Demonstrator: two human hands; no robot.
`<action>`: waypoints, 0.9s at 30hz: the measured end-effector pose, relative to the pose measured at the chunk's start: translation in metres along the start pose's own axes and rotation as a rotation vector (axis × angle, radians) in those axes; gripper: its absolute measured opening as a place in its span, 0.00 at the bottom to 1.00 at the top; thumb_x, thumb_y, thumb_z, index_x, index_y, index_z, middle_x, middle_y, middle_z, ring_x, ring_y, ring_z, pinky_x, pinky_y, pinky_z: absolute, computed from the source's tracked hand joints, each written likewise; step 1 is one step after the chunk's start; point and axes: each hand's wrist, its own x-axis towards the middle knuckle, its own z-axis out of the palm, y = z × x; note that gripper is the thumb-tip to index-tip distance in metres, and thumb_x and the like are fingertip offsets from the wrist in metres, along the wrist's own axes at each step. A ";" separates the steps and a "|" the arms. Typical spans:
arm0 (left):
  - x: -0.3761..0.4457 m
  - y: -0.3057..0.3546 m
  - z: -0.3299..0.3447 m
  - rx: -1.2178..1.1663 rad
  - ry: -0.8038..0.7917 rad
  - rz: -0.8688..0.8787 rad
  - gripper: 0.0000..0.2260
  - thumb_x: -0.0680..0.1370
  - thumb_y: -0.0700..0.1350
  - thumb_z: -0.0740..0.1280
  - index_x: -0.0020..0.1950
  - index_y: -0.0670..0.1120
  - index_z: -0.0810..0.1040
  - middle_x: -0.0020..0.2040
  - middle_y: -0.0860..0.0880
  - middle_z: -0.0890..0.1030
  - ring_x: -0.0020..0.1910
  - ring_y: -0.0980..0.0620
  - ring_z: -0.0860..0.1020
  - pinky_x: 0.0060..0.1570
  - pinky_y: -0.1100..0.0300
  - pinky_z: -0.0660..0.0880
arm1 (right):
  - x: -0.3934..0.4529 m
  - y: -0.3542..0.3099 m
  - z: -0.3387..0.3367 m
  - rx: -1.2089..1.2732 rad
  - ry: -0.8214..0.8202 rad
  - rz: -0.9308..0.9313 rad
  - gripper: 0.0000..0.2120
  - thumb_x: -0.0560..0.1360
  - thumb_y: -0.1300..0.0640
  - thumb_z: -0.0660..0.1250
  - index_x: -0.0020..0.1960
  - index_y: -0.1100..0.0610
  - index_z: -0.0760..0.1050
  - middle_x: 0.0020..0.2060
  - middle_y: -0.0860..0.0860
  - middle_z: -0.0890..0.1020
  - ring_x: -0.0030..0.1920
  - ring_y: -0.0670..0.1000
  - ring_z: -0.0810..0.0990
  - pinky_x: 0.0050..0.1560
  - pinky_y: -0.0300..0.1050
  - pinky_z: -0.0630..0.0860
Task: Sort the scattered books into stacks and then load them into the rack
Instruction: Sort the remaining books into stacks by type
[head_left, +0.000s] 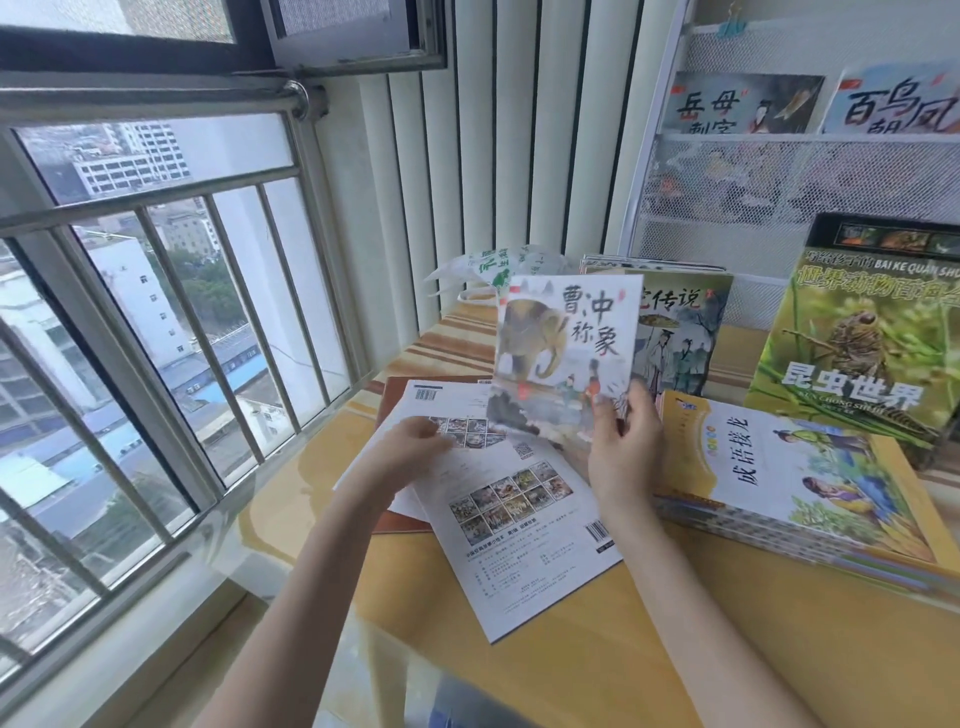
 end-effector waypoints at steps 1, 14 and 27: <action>-0.004 0.000 0.001 0.133 -0.085 -0.011 0.16 0.65 0.48 0.74 0.47 0.51 0.72 0.47 0.47 0.71 0.49 0.49 0.70 0.50 0.58 0.67 | 0.001 0.000 -0.001 -0.001 0.041 -0.022 0.03 0.78 0.62 0.62 0.50 0.61 0.74 0.39 0.48 0.77 0.35 0.37 0.73 0.32 0.24 0.67; -0.007 0.017 0.008 0.425 -0.054 -0.102 0.35 0.65 0.44 0.79 0.68 0.45 0.68 0.61 0.46 0.74 0.53 0.48 0.73 0.54 0.55 0.75 | 0.003 0.011 -0.003 -0.036 0.067 0.016 0.03 0.78 0.58 0.62 0.45 0.54 0.70 0.39 0.54 0.77 0.36 0.51 0.73 0.29 0.30 0.64; -0.011 -0.002 -0.088 -0.659 0.139 0.039 0.20 0.59 0.37 0.75 0.51 0.41 0.80 0.36 0.48 0.85 0.34 0.52 0.82 0.30 0.62 0.79 | 0.002 -0.005 -0.010 0.290 0.178 0.126 0.08 0.80 0.62 0.58 0.58 0.57 0.71 0.45 0.40 0.76 0.40 0.33 0.77 0.37 0.42 0.79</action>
